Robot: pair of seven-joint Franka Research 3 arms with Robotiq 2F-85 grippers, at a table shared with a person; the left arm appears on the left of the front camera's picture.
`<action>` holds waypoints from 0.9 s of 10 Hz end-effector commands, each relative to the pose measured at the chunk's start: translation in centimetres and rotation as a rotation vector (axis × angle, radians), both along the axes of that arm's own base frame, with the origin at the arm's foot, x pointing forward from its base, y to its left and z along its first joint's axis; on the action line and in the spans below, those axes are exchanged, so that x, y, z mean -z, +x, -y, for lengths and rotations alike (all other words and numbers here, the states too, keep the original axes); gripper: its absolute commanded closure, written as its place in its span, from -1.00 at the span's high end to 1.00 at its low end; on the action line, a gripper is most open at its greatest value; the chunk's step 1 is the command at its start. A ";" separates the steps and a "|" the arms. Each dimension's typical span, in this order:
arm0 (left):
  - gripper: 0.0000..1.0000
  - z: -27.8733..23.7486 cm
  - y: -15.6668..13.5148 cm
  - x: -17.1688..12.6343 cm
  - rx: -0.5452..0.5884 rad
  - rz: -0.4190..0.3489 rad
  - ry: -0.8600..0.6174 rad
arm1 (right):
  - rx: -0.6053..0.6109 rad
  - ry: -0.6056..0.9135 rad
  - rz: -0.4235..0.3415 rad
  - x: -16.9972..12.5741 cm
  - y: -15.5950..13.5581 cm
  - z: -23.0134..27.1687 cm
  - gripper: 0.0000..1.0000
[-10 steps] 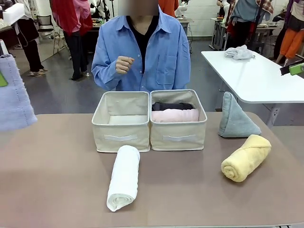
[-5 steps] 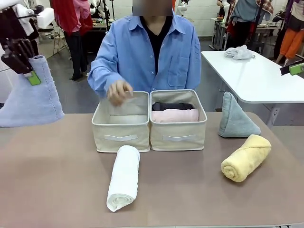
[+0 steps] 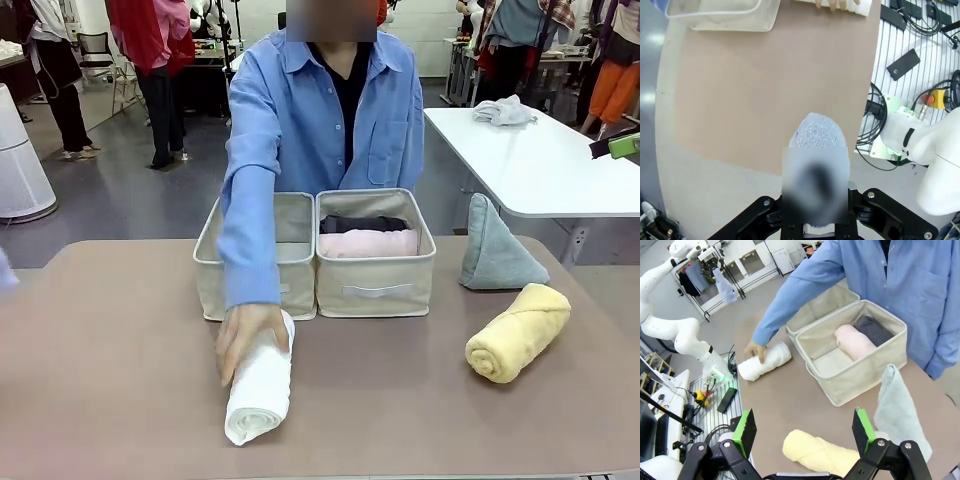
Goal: Sort the towels based on their folding style.
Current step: Pick up one triangle-folded towel and place it in the left Fabric basket.
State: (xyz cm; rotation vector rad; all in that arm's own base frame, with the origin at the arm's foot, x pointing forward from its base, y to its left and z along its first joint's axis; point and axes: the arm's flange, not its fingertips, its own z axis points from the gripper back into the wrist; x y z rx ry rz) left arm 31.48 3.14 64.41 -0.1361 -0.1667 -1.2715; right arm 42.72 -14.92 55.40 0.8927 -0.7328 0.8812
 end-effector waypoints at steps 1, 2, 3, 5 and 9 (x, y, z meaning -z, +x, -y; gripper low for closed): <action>-0.61 1.0 0.9 0.8 0.008 0.008 0.027 | -0.004 0.013 0.003 -0.1 0.0 -0.1 1.00; -0.61 0.9 1.2 1.0 0.001 0.002 0.031 | -0.004 0.013 0.003 -0.1 0.0 -0.1 1.00; -0.61 0.9 1.2 1.1 -0.002 0.002 0.031 | -0.004 0.013 0.003 -0.1 0.0 -0.1 1.00; -0.61 1.2 1.4 1.2 -0.015 0.003 0.020 | -0.004 0.013 0.003 -0.1 0.0 -0.1 1.00; -0.61 2.9 2.8 0.5 0.004 0.048 -0.013 | -0.004 0.013 0.003 -0.1 0.0 -0.1 1.00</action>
